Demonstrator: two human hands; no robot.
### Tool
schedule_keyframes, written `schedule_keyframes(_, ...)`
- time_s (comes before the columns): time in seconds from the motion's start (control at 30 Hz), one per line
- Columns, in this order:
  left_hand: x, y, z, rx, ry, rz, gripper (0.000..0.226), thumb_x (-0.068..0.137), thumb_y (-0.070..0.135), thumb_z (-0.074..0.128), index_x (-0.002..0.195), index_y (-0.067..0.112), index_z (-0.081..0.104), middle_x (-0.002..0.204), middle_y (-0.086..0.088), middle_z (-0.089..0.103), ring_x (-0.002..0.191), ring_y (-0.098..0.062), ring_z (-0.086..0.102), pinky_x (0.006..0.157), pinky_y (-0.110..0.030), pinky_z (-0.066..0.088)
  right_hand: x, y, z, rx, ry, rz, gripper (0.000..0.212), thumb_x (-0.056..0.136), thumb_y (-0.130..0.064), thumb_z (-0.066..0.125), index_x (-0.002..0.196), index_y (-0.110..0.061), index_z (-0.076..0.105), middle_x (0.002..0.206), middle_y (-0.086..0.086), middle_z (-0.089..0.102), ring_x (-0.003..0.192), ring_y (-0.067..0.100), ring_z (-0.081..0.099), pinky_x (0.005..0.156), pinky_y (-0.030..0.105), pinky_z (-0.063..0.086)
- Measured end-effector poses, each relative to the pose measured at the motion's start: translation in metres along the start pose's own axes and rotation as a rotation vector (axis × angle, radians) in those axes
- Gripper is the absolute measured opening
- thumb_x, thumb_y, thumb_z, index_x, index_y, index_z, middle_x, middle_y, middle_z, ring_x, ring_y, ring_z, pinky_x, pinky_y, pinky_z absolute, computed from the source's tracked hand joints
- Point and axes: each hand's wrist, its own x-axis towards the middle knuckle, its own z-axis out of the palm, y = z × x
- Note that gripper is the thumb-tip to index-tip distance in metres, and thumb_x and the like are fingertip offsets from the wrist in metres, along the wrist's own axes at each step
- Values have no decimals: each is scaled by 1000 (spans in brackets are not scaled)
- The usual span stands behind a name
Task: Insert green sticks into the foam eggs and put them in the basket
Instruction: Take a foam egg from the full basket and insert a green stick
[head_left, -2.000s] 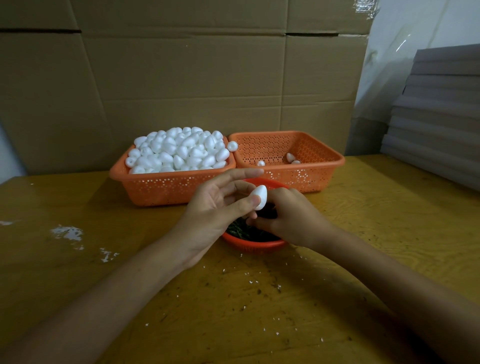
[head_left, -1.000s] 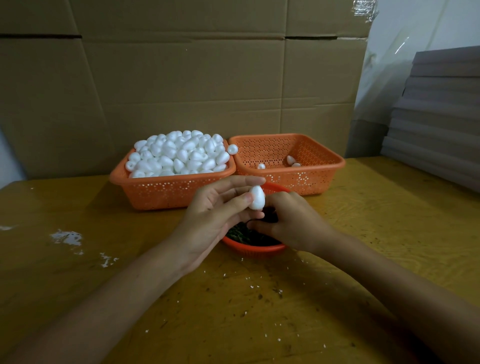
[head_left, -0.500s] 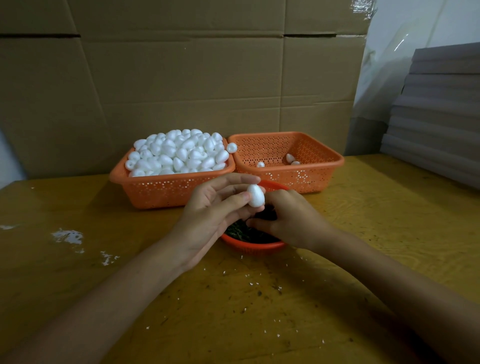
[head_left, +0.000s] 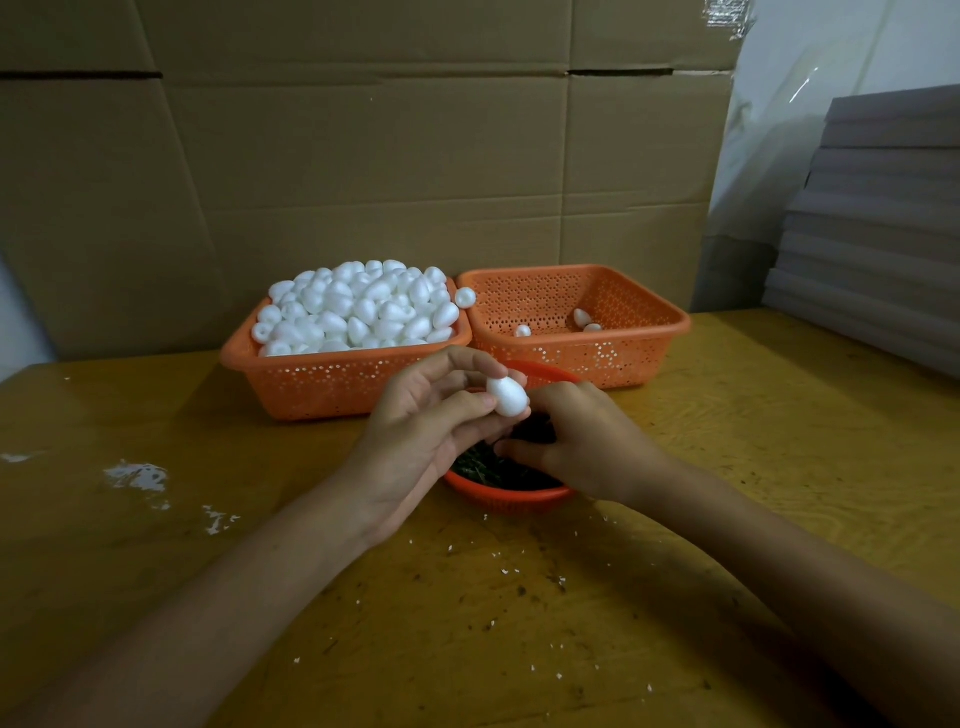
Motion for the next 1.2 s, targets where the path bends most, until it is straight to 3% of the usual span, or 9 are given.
schedule_keyframes(0.2, 1, 0, 0, 2, -1, -3, 17, 91, 2, 62, 101, 12, 71, 118, -20, 73, 108, -31, 74, 99, -37, 58, 0, -1, 0, -2, -4, -6, 15, 88, -19, 80, 102, -15, 77, 103, -5, 77, 97, 14, 71, 86, 43, 55)
schedule_keyframes(0.4, 0, 0, 1, 13, 0, 3, 19, 94, 5, 66, 108, 14, 75, 120, -25, 70, 108, -31, 73, 96, -35, 58, 1, -3, -2, -13, -24, -13, 24, 94, -25, 76, 112, -9, 72, 108, 6, 75, 101, 27, 69, 89, 50, 52)
schedule_keyframes(0.7, 1, -1, 1, 27, -8, 11, 25, 95, 16, 71, 119, 14, 74, 110, -13, 74, 99, -22, 71, 89, -30, 59, -2, -3, -2, 27, 12, -70, 25, 100, -18, 66, 122, -5, 66, 112, 8, 73, 102, 29, 69, 87, 52, 52)
schedule_keyframes(0.8, 0, 0, 0, 29, 6, -1, 25, 93, 19, 72, 118, 15, 76, 107, -12, 74, 94, -21, 72, 86, -28, 59, -2, -1, 0, 38, 26, -47, 22, 103, -20, 61, 120, -5, 62, 104, 8, 72, 94, 28, 68, 82, 53, 51)
schedule_keyframes(0.9, 0, 1, 2, 22, 12, 1, 21, 94, 16, 71, 114, 16, 77, 102, -12, 74, 90, -21, 72, 83, -27, 60, -1, 0, 0, 129, 91, 14, 11, 105, -22, 59, 106, -11, 60, 87, -2, 68, 77, 15, 62, 72, 47, 49)
schedule_keyframes(1.0, 0, 2, 3, 0, 35, -2, 21, 92, 14, 69, 111, 16, 77, 100, -13, 73, 89, -22, 72, 81, -26, 60, 2, 0, -3, 299, 162, 105, 14, 105, -22, 59, 95, -12, 57, 75, -8, 62, 66, 4, 55, 64, 32, 45)
schedule_keyframes(1.1, 0, 2, 2, -31, 61, -7, 23, 91, 12, 68, 114, 11, 72, 100, -13, 74, 91, -24, 74, 81, -27, 61, 4, 0, -9, 562, 132, 166, 16, 105, -16, 59, 96, -3, 57, 75, -6, 73, 72, 6, 69, 68, 19, 53)
schedule_keyframes(1.2, 1, 2, 1, -61, 74, -12, 18, 94, 9, 71, 112, 11, 74, 103, -13, 74, 98, -25, 75, 83, -27, 61, 3, -1, -19, 770, 87, 212, 14, 105, -15, 59, 98, -3, 56, 81, 0, 78, 76, 12, 74, 72, 17, 56)
